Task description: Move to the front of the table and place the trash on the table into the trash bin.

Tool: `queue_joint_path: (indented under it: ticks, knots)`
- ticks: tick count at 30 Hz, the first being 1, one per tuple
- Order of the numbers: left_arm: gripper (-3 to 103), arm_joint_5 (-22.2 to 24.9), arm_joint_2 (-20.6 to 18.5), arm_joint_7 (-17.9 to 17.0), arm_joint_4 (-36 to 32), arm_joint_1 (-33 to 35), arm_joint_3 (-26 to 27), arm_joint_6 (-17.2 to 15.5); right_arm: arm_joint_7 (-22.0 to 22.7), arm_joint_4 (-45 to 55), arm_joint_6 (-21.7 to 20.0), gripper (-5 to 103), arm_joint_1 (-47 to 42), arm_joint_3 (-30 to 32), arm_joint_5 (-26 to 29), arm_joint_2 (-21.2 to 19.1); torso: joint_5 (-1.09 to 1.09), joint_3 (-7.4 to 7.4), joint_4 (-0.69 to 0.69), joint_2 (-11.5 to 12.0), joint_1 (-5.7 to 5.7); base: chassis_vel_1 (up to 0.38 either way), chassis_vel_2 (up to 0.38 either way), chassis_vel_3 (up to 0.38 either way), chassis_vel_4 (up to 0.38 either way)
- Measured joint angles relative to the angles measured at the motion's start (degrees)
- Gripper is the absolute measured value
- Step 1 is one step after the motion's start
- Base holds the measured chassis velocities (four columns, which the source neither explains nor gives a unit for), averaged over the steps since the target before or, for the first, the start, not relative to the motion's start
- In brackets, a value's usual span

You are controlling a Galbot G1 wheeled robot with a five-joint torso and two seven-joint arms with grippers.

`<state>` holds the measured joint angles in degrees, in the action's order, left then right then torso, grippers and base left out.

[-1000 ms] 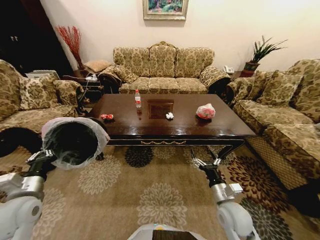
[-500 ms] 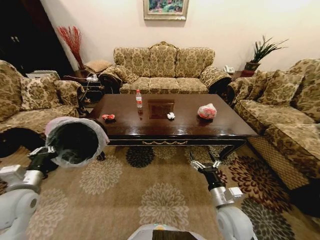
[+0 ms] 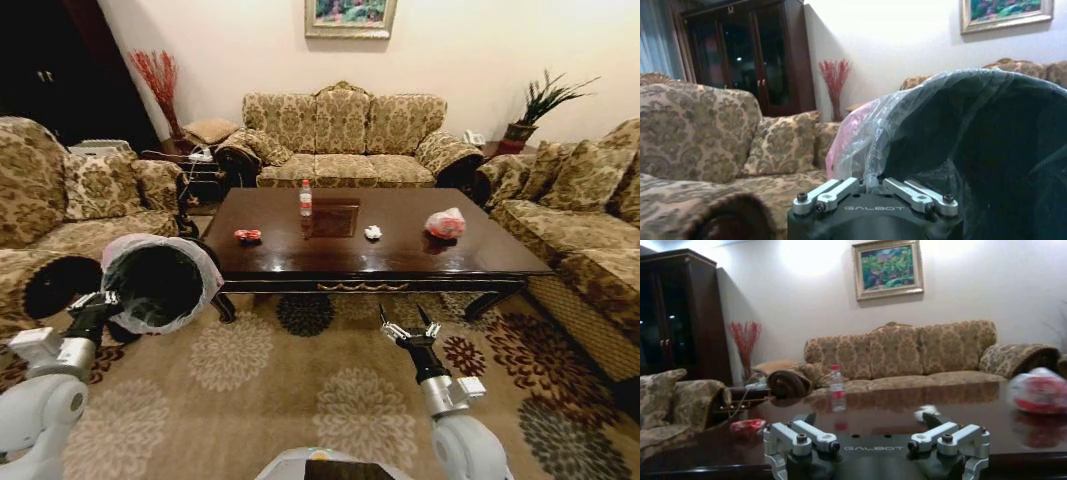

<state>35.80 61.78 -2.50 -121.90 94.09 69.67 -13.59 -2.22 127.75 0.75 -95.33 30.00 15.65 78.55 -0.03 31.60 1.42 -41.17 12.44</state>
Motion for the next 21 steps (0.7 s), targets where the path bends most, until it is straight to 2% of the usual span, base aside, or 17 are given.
queue_joint_path:
  ticks: [8, 9, 10, 12, 14, 21]
  knots:
    - [0, 0.0, 0.33, 0.17, -0.58, 0.16, 0.05, 0.04, -0.39, -0.3, 0.98, 100, 0.44, -0.04, 0.43, -0.4, 0.08, 0.0, 0.0, 0.0, 0.0, 0.351, 0.359, -0.353, -0.355]
    - [0, 0.0, 0.34, 0.16, -0.58, 0.16, 0.05, 0.05, -0.41, -0.32, 1.02, 100, 0.45, -0.04, 0.45, -0.4, -0.02, -0.01, 0.01, 0.0, 0.0, 0.22, 0.313, -0.183, -0.231]
    - [0, 0.0, 0.34, 0.16, -0.58, 0.16, 0.05, 0.05, -0.41, -0.32, 1.02, 100, 0.45, -0.04, 0.45, -0.4, -0.02, -0.01, 0.01, 0.0, 0.0, 0.22, 0.313, -0.183, -0.231]
    - [0, 0.01, 0.35, 0.15, -0.58, 0.19, 0.05, 0.05, -0.44, -0.32, 1.05, 100, 0.46, -0.05, 0.47, -0.4, -0.04, -0.01, 0.01, -0.01, 0.0, 0.163, 0.134, -0.145, -0.197]
    - [0, 0.0, 0.36, 0.15, -0.58, 0.19, 0.05, 0.05, -0.45, -0.34, 1.06, 100, 0.47, -0.05, 0.48, -0.41, 0.03, -0.01, 0.01, -0.01, 0.0, 0.111, 0.079, -0.074, -0.114]
    - [0, 0.05, 0.38, 0.28, -0.7, 0.2, 0.03, 0.07, -0.45, -0.38, 1.06, 100, 0.47, 0.01, 0.51, -0.44, 0.1, 0.0, -0.02, 0.0, 0.0, -0.024, 0.013, 0.018, -0.007]
